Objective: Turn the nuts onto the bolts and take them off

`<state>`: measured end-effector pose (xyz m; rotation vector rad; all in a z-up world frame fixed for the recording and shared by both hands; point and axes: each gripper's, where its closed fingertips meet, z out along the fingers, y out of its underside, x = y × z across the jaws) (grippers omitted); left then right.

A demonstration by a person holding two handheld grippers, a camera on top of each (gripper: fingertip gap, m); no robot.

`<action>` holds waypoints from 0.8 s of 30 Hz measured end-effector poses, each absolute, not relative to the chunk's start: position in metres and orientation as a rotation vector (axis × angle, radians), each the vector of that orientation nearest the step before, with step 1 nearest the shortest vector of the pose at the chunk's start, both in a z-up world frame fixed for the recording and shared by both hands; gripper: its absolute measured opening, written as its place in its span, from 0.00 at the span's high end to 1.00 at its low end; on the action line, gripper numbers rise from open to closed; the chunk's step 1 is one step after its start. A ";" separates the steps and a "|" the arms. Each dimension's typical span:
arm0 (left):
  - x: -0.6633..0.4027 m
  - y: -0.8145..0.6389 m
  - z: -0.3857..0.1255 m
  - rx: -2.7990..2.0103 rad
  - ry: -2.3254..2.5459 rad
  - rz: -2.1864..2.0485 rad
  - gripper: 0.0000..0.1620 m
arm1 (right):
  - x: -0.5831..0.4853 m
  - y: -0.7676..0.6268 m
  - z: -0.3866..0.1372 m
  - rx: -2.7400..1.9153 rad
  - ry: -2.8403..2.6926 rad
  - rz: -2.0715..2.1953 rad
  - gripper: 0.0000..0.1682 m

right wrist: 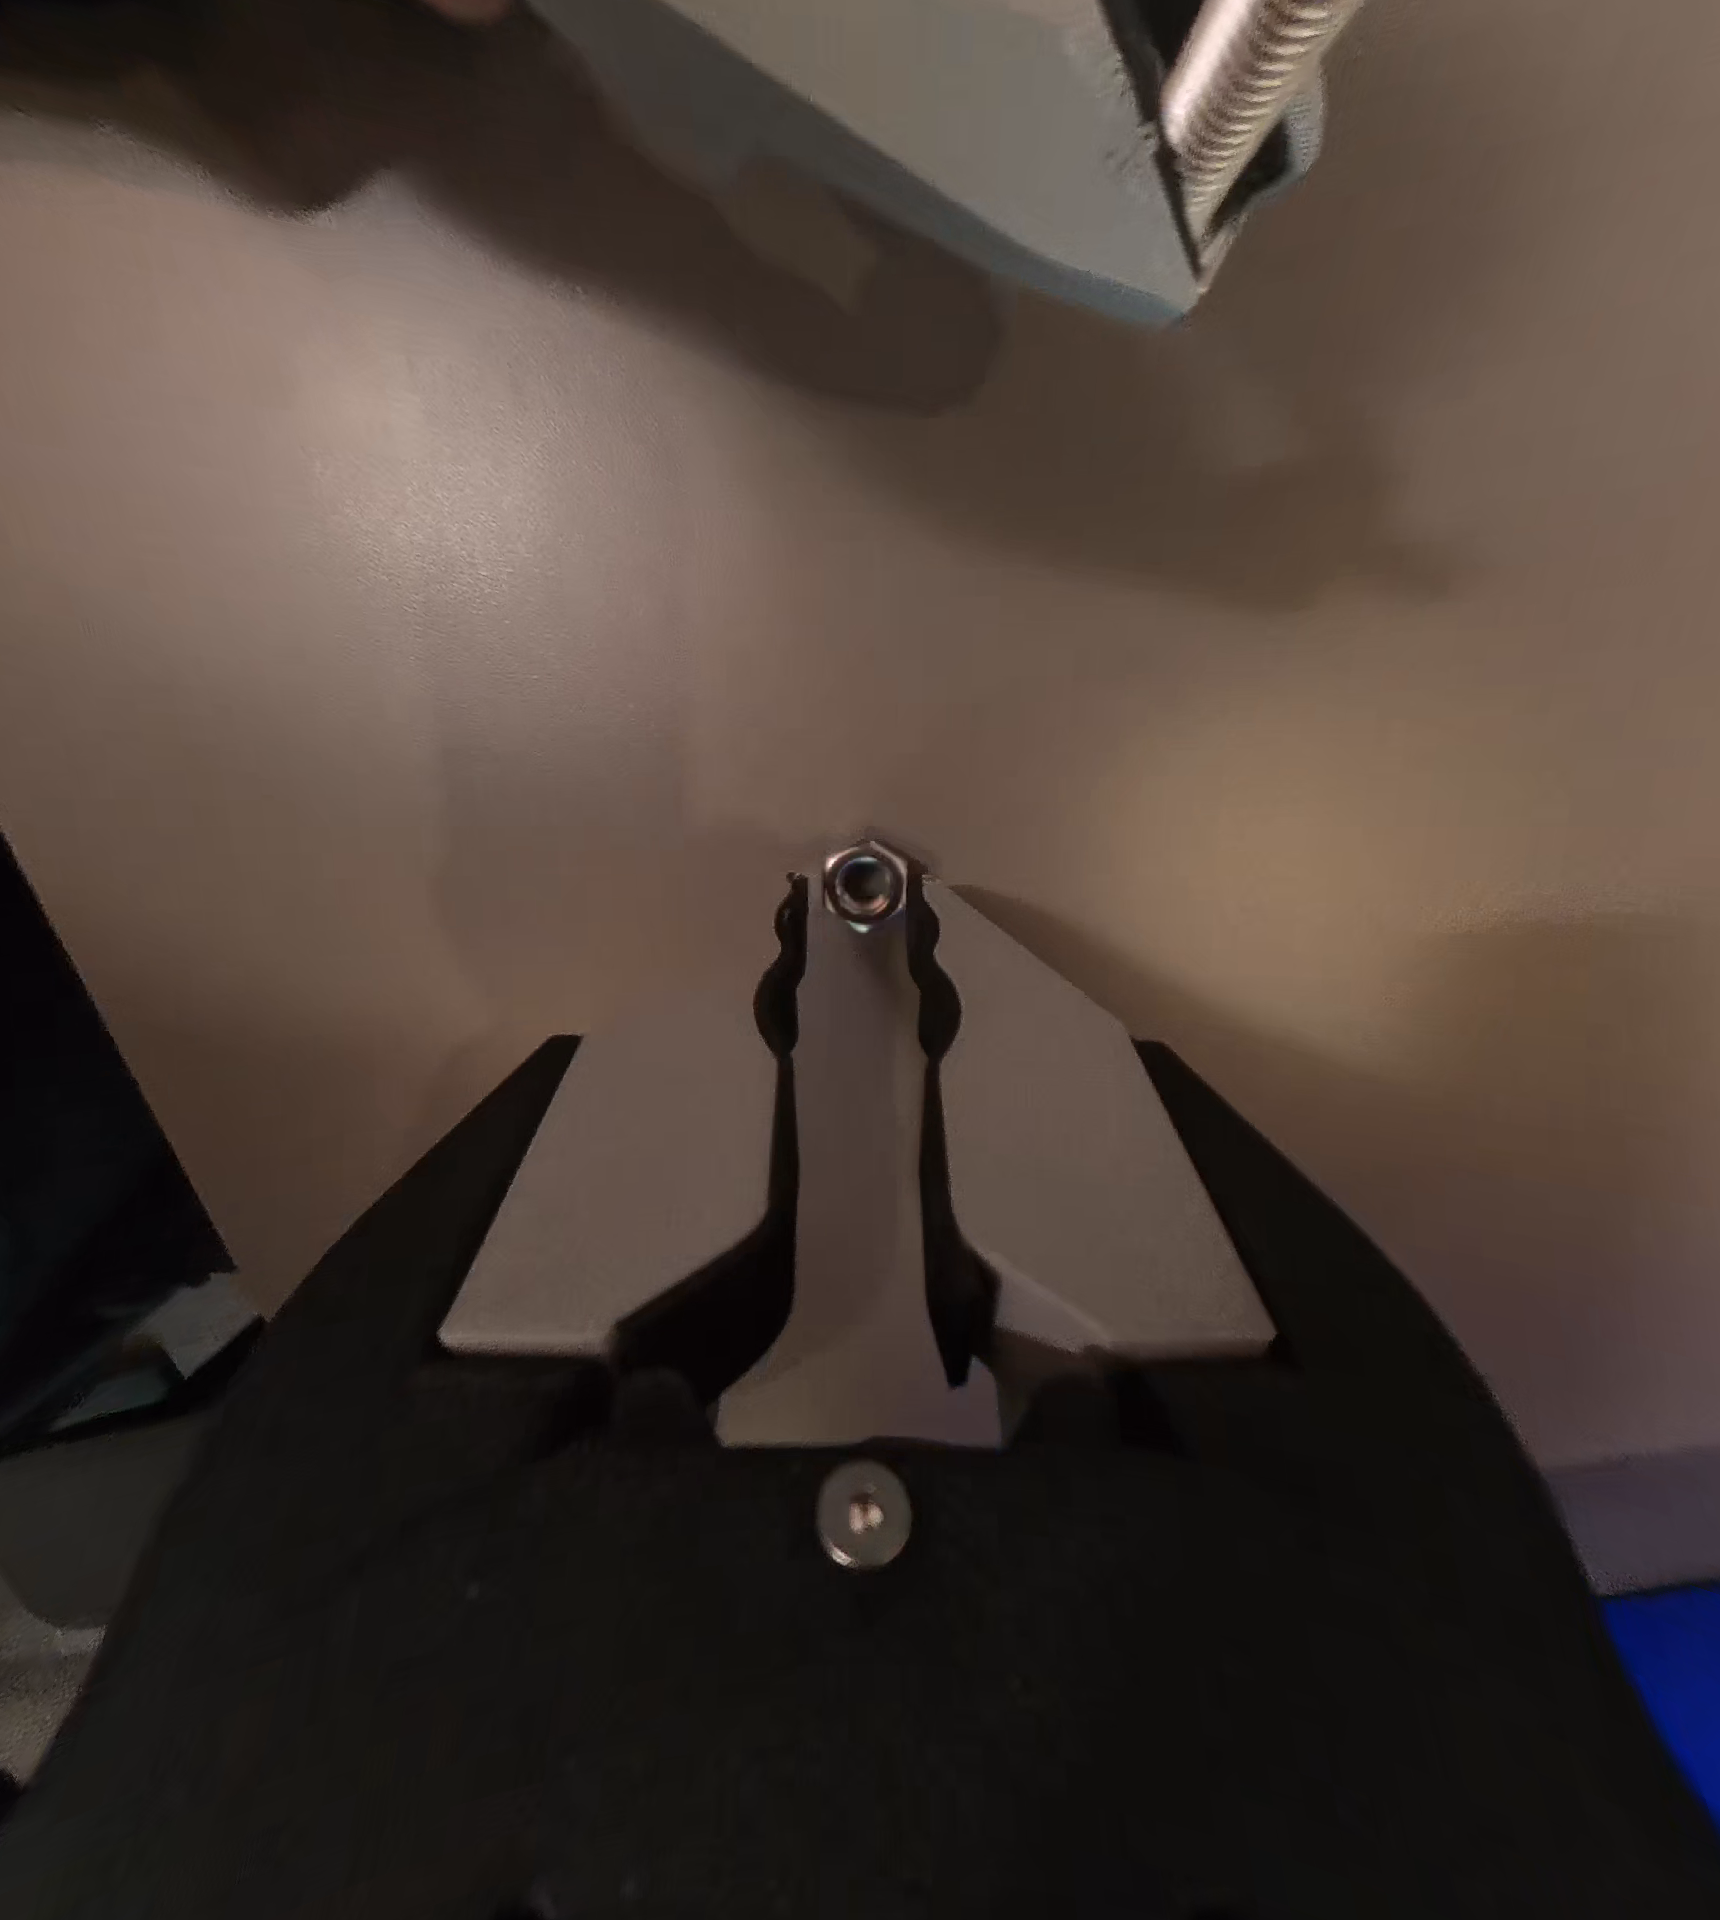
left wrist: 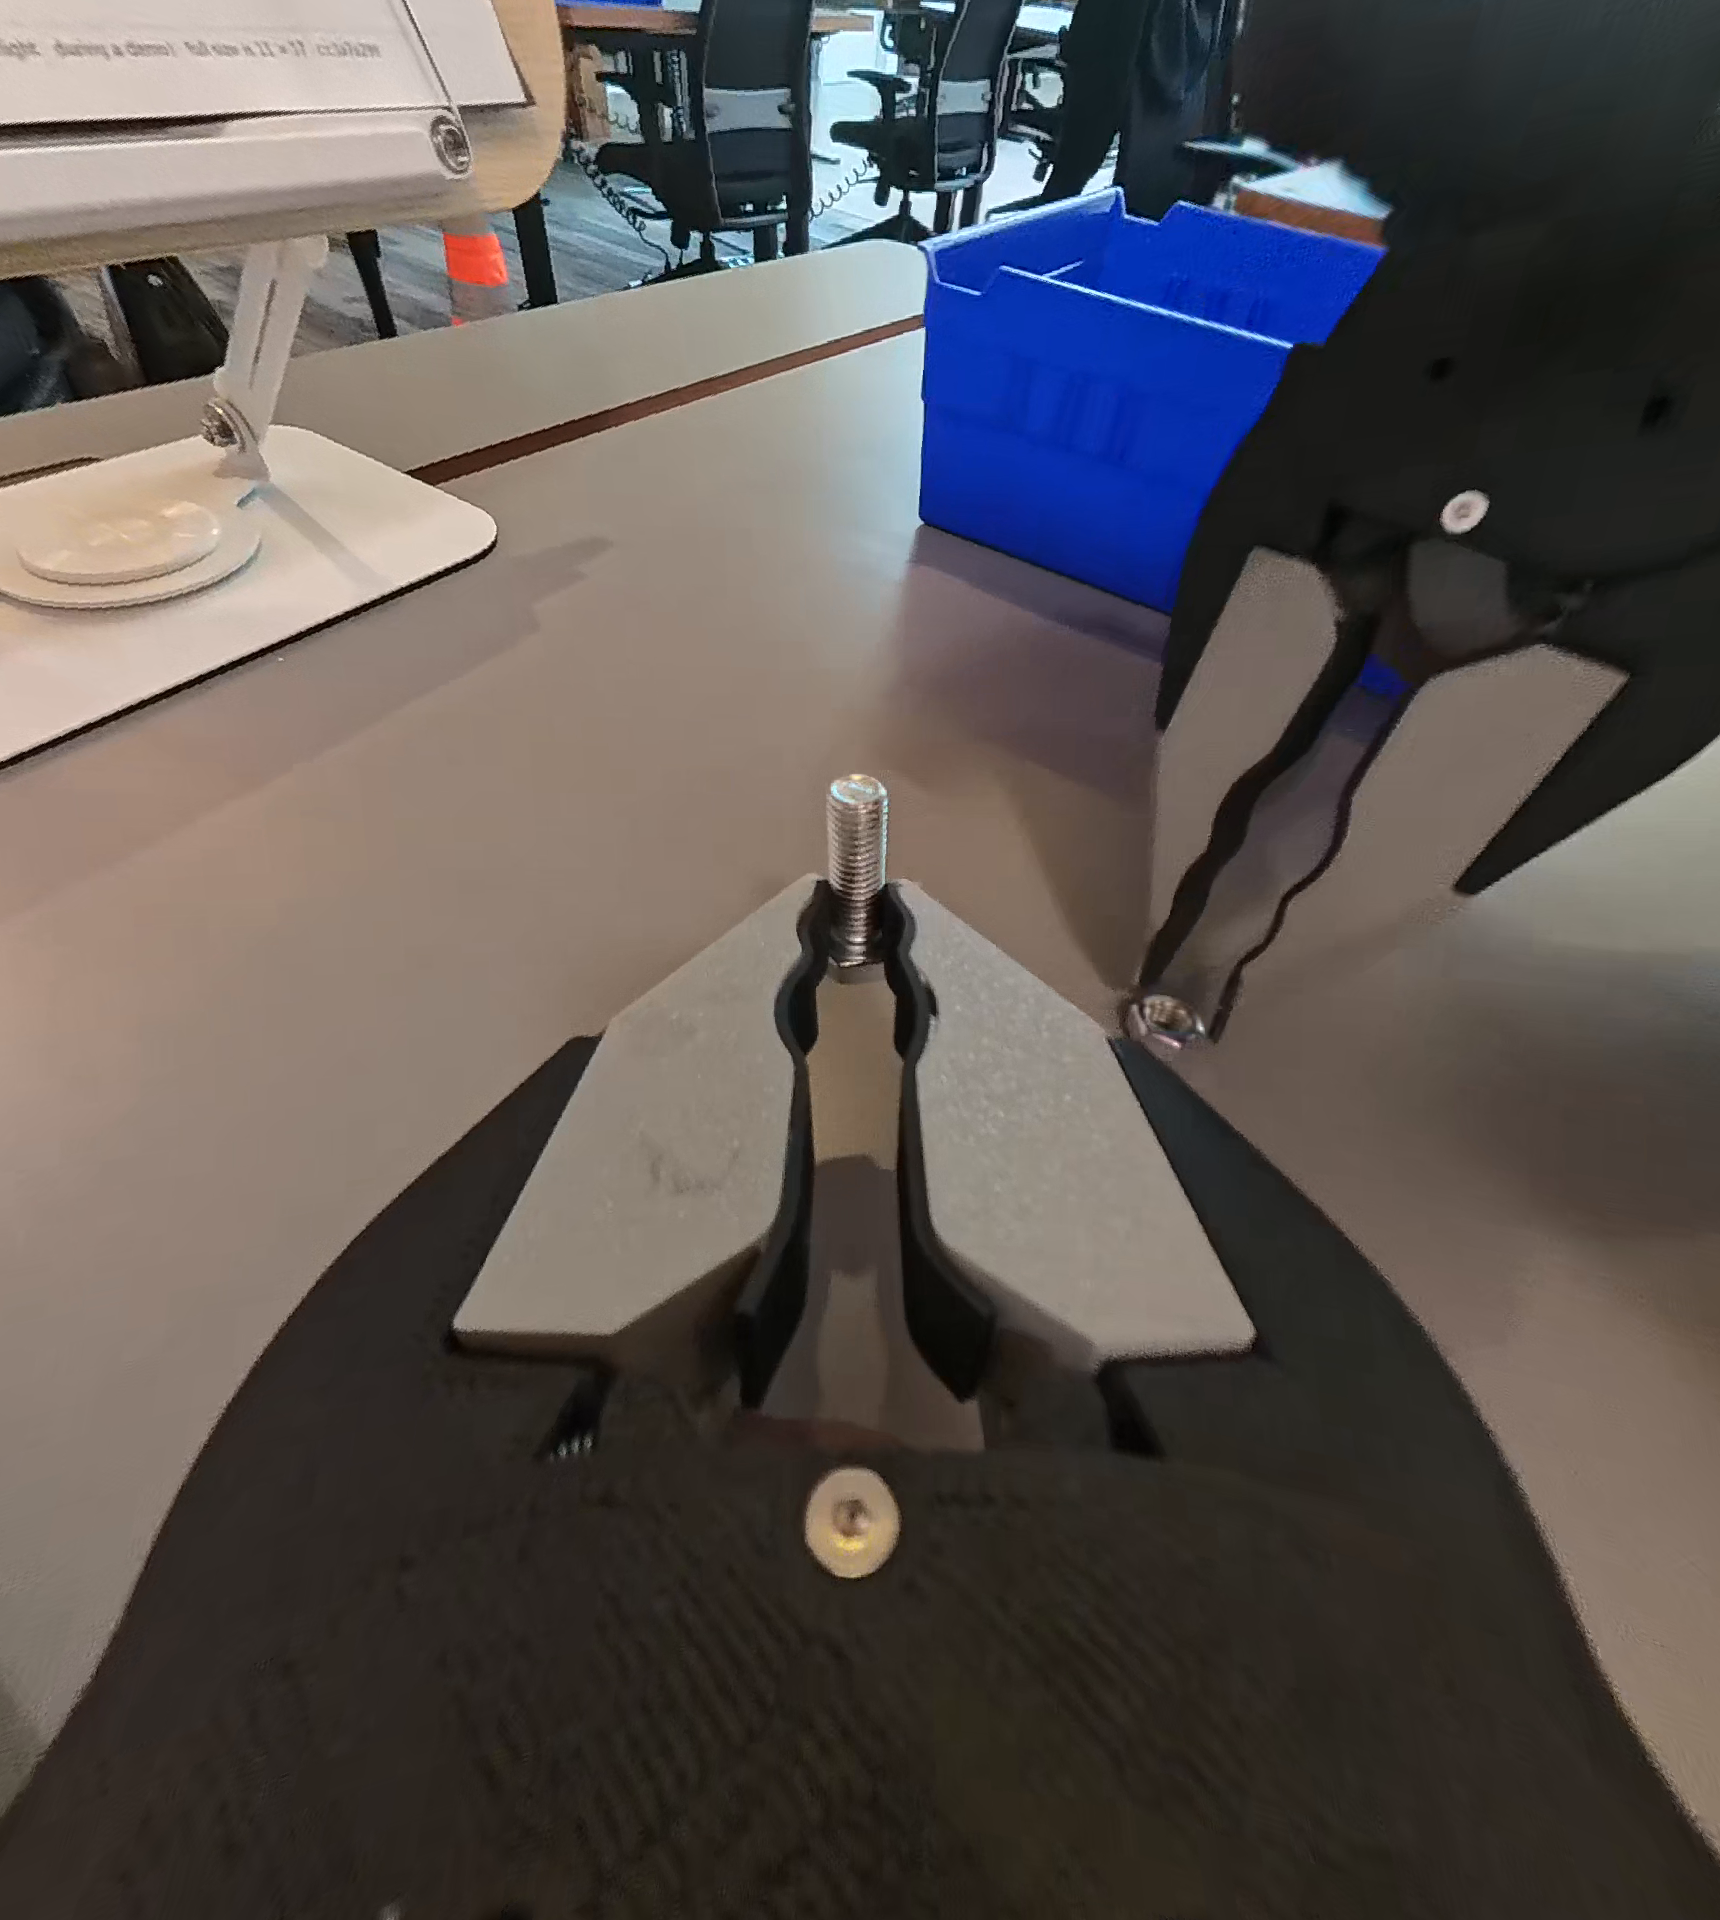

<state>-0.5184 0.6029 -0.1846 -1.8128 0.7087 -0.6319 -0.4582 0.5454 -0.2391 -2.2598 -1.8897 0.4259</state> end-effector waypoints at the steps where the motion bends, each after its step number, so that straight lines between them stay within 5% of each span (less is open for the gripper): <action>1: -0.518 0.603 -0.185 -1.813 0.711 -0.628 0.96 | -0.457 0.546 -0.236 -2.260 -1.855 0.450 0.89; 14: -0.518 0.601 -0.184 -1.807 0.716 -0.646 0.96 | -0.461 0.548 -0.232 -2.169 -1.291 0.591 0.81; 24: -0.517 0.600 -0.184 -1.808 0.723 -0.654 0.96 | -0.469 0.544 -0.240 -1.896 -1.621 0.493 0.83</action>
